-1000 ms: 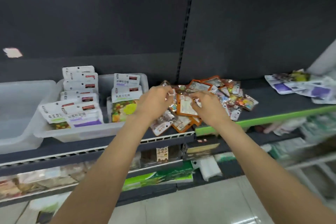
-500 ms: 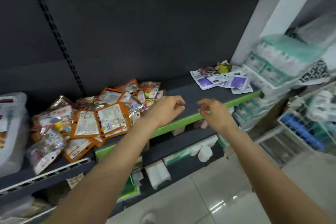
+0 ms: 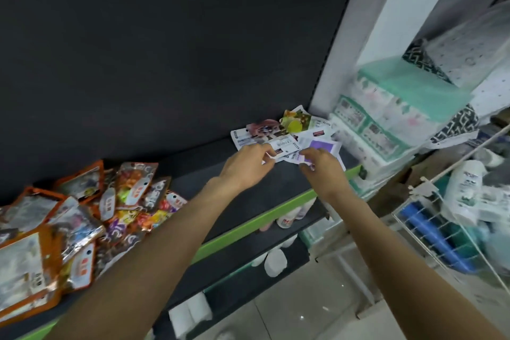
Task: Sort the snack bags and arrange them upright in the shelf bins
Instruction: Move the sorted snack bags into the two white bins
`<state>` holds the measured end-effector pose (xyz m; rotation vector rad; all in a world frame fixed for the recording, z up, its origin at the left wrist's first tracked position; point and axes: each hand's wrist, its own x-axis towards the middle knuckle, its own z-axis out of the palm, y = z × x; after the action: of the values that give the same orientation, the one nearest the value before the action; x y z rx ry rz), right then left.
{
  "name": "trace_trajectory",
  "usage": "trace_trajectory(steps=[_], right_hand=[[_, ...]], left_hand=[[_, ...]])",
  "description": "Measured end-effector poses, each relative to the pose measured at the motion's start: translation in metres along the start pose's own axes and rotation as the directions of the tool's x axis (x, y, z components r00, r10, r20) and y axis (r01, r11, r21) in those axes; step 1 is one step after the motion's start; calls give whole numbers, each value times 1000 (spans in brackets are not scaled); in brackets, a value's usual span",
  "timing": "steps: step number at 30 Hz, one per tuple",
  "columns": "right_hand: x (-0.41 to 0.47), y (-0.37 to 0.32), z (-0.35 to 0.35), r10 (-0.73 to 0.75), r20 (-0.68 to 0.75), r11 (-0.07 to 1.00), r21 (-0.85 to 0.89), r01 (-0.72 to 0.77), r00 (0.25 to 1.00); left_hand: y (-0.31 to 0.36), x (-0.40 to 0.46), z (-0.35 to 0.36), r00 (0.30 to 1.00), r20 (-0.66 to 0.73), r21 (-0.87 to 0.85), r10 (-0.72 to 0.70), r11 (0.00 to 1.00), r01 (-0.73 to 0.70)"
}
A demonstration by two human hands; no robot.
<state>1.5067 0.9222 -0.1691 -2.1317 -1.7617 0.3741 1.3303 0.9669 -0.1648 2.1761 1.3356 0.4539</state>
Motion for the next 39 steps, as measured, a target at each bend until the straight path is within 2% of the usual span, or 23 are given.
trace_trajectory(steps=[3, 7, 10, 13, 16, 20, 23, 26, 28, 31, 34, 36, 39], right_hand=[[36, 28, -3, 6, 23, 1000, 2, -6, 1000], [80, 71, -3, 3, 213, 999, -34, 4, 977], [107, 98, 3, -17, 265, 999, -26, 24, 964], [132, 120, 13, -70, 316, 991, -91, 103, 946], [148, 135, 22, -101, 392, 968, -174, 181, 915], [159, 147, 23, -141, 392, 943, -226, 244, 909], [167, 147, 22, -164, 377, 934, -237, 266, 912], [175, 141, 23, -187, 392, 938, -199, 282, 900], [179, 136, 25, -205, 397, 941, -170, 291, 895], [183, 128, 28, -226, 378, 939, -160, 304, 898], [188, 117, 30, -214, 370, 935, -192, 300, 904], [193, 111, 32, -168, 372, 951, -183, 250, 913], [201, 106, 29, -113, 380, 984, -83, 156, 918]], left_hand=[[-6, 35, 13, 1000, -9, 21, -22, 1000, 22], [-16, 81, 35, 994, -1, 161, -110, 981, 108], [-18, 112, 59, 982, 18, 208, -185, 962, 178], [-23, 129, 87, 964, 106, 246, -244, 946, 212], [-31, 129, 108, 944, 154, 355, -291, 908, 222], [-33, 112, 114, 947, -3, 503, -321, 818, 278], [-31, 97, 106, 943, -69, 517, -325, 797, 312], [-26, 88, 93, 950, -213, 507, -228, 806, 307], [-28, 85, 86, 941, -293, 552, -168, 774, 310], [-22, 81, 72, 904, -399, 462, -150, 819, 340], [-12, 76, 56, 840, -499, 373, -212, 823, 429], [-10, 74, 47, 797, -538, 312, -275, 814, 491], [-8, 72, 36, 741, -590, 231, -322, 811, 537]])
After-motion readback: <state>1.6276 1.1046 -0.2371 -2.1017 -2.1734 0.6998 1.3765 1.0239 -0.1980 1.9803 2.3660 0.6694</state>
